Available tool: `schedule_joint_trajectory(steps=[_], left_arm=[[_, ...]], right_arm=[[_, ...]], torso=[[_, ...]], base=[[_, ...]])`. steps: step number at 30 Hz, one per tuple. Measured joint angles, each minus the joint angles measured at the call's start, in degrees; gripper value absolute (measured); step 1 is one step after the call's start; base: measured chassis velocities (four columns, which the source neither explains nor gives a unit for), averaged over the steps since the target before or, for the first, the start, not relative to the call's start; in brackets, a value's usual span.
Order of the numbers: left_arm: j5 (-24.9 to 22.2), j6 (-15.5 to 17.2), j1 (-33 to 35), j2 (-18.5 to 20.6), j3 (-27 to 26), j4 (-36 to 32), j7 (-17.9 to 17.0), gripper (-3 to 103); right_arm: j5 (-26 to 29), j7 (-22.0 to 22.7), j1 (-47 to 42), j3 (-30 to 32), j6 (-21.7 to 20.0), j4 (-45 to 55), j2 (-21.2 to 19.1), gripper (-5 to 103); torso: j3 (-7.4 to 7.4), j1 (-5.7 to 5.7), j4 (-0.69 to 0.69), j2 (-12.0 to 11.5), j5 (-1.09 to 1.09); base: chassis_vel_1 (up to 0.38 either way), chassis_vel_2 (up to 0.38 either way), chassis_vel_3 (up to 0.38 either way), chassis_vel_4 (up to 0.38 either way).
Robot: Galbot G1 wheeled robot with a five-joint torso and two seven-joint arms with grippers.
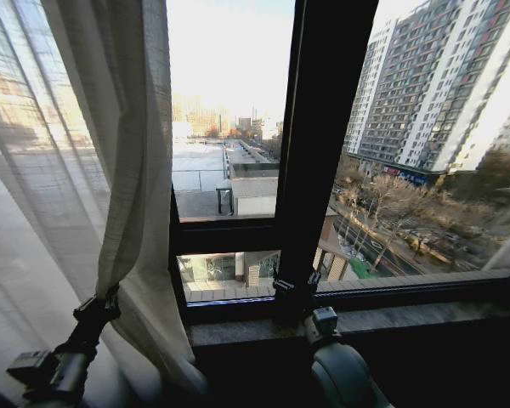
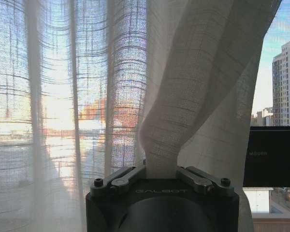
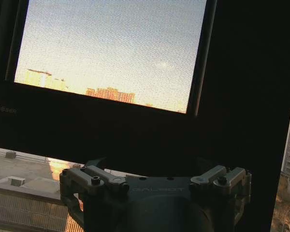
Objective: Open the curtains by pulling them apart, changing their state from closed to fully open.
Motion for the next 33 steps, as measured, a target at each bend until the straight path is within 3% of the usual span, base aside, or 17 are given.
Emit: schedule_joint_trajectory(steps=[33], left_arm=[[0.89, -0.26, 0.65, -0.65, 0.03, -1.64, 0.08, 0]], right_arm=[[-0.39, 0.04, -0.63, -0.33, 0.29, 0.82, 0.01, 100]], torso=[[0.0, 0.0, 0.0, 0.0, -0.01]], base=[[0.356, 0.355, -0.359, -0.355]])
